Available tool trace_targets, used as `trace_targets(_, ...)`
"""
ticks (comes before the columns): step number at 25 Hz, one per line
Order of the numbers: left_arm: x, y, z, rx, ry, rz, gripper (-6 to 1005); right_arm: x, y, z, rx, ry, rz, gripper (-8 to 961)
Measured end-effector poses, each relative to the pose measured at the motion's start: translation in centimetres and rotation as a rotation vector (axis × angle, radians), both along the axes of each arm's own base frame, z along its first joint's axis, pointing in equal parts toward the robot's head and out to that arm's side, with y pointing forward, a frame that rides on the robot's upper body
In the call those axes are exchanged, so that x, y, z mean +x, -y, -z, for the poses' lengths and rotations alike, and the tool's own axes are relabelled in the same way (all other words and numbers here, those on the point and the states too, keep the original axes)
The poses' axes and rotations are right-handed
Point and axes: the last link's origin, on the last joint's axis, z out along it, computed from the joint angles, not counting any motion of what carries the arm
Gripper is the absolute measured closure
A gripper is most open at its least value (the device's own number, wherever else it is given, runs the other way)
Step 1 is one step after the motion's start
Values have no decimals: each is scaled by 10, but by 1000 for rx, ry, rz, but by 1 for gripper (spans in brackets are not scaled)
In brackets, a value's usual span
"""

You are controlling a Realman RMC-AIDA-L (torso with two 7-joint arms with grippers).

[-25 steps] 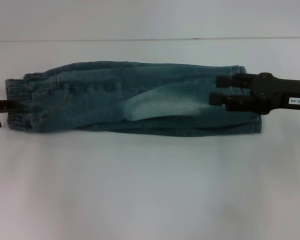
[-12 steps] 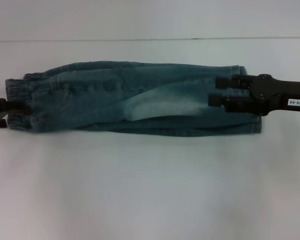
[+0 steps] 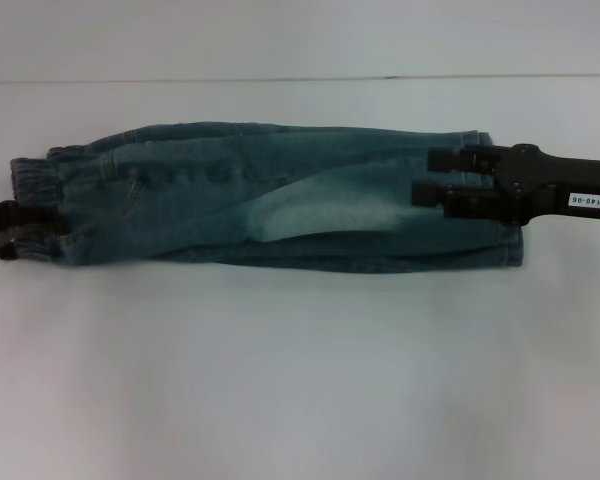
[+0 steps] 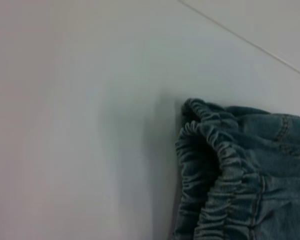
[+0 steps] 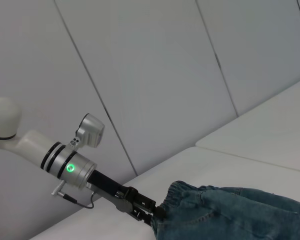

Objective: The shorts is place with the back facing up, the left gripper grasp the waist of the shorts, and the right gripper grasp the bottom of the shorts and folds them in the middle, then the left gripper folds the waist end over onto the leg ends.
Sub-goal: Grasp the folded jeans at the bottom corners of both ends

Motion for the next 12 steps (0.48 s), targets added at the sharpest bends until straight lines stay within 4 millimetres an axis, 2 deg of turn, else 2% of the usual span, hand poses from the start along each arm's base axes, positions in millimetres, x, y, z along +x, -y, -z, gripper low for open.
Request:
trace_targets(10,4,-3,7,6,-1,23,233,0,1,2,4,-2,3,155)
trace_targets(12,5,-4,9,3,-2,26,308,1,1,2,5,-2,6,156)
